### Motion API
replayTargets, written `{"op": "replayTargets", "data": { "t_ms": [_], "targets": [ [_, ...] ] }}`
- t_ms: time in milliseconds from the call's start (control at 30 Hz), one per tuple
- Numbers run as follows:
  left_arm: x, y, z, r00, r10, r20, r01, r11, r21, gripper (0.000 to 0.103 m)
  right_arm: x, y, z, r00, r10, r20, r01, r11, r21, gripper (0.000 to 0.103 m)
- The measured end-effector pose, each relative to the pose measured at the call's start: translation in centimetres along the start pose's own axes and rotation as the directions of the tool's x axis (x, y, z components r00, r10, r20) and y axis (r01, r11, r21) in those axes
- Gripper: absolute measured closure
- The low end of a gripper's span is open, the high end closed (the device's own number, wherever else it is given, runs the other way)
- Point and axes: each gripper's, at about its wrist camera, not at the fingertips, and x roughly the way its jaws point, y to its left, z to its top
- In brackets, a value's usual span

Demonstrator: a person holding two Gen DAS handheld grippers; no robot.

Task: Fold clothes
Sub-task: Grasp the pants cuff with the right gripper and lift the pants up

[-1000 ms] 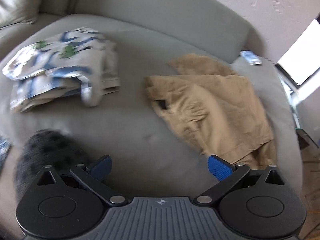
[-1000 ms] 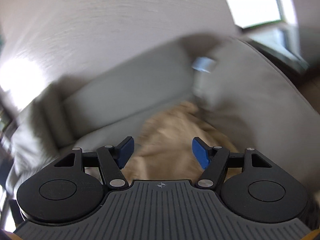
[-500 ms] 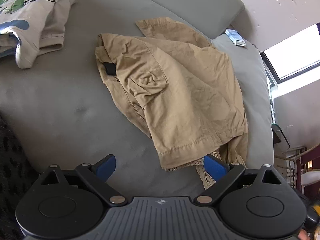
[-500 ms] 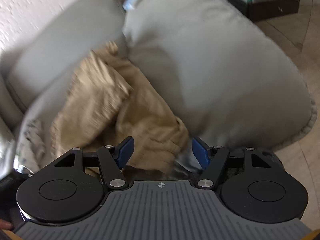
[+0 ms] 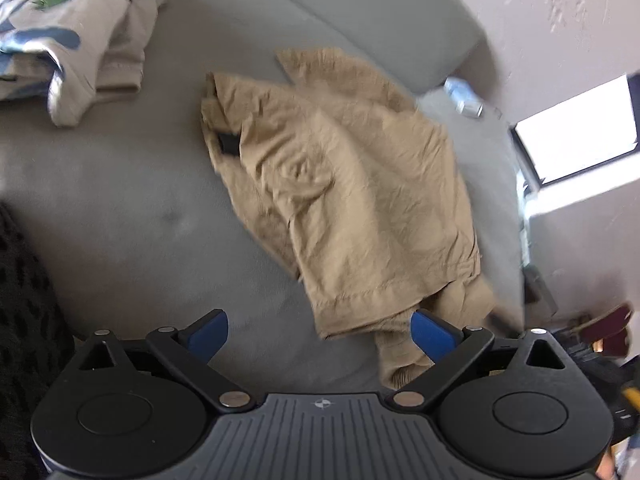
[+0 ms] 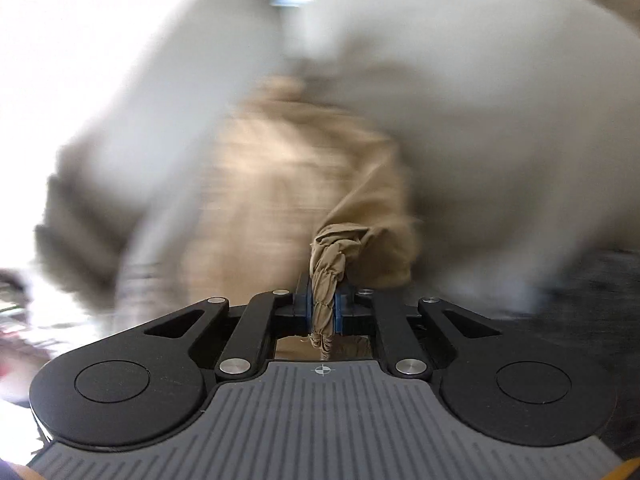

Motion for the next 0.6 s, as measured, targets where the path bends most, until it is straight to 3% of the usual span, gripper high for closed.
{"op": "replayTargets", "data": {
  "t_ms": [100, 167, 200, 233, 267, 333, 367, 400, 433, 600],
  "targets": [
    [-3.8, 0.5, 1.9, 0.992, -0.026, 0.12, 0.029, 0.999, -0.03, 0.006, -1.0, 9.1, 3.4, 0.975, 0.215, 0.061, -0.208, 0.973, -0.103, 0.094],
    [-7.0, 1.0, 3.2, 0.977, -0.026, 0.213, 0.038, 0.998, -0.052, 0.005, -2.2, 17.3, 6.3, 0.939, 0.322, 0.122, -0.292, 0.933, -0.21, 0.094],
    [-8.6, 1.3, 3.7, 0.966, -0.027, 0.258, 0.045, 0.997, -0.064, 0.002, -3.5, 21.3, 7.4, 0.911, 0.375, 0.172, -0.32, 0.906, -0.278, 0.094],
    [-10.2, 1.6, 4.0, 0.953, -0.031, 0.302, 0.056, 0.996, -0.074, 0.002, -5.4, 24.8, 8.1, 0.865, 0.45, 0.222, -0.368, 0.87, -0.329, 0.094],
    [-11.7, 2.0, 4.2, 0.937, -0.034, 0.349, 0.064, 0.995, -0.076, 0.002, -7.6, 27.6, 8.4, 0.804, 0.531, 0.266, -0.424, 0.827, -0.37, 0.094],
    [-14.4, 2.6, 4.5, 0.899, -0.039, 0.436, 0.082, 0.993, -0.08, 0.002, -11.8, 30.9, 7.9, 0.699, 0.621, 0.353, -0.46, 0.77, -0.443, 0.094],
    [-15.2, 2.9, 4.5, 0.885, -0.046, 0.464, 0.095, 0.992, -0.083, 0.002, -13.5, 31.8, 7.3, 0.668, 0.63, 0.397, -0.445, 0.765, -0.465, 0.094],
    [-15.7, 3.2, 4.3, 0.876, -0.063, 0.478, 0.12, 0.989, -0.09, 0.002, -14.8, 32.4, 6.7, 0.651, 0.627, 0.428, -0.424, 0.768, -0.481, 0.094],
    [-15.9, 3.5, 4.1, 0.873, -0.09, 0.479, 0.156, 0.983, -0.099, 0.002, -15.7, 32.6, 6.2, 0.656, 0.613, 0.44, -0.401, 0.777, -0.485, 0.094],
    [-14.8, 4.1, 1.9, 0.854, -0.258, 0.453, 0.332, 0.939, -0.092, 0.002, -15.7, 30.7, 3.5, 0.761, 0.52, 0.389, -0.336, 0.828, -0.45, 0.094]
  ]
}}
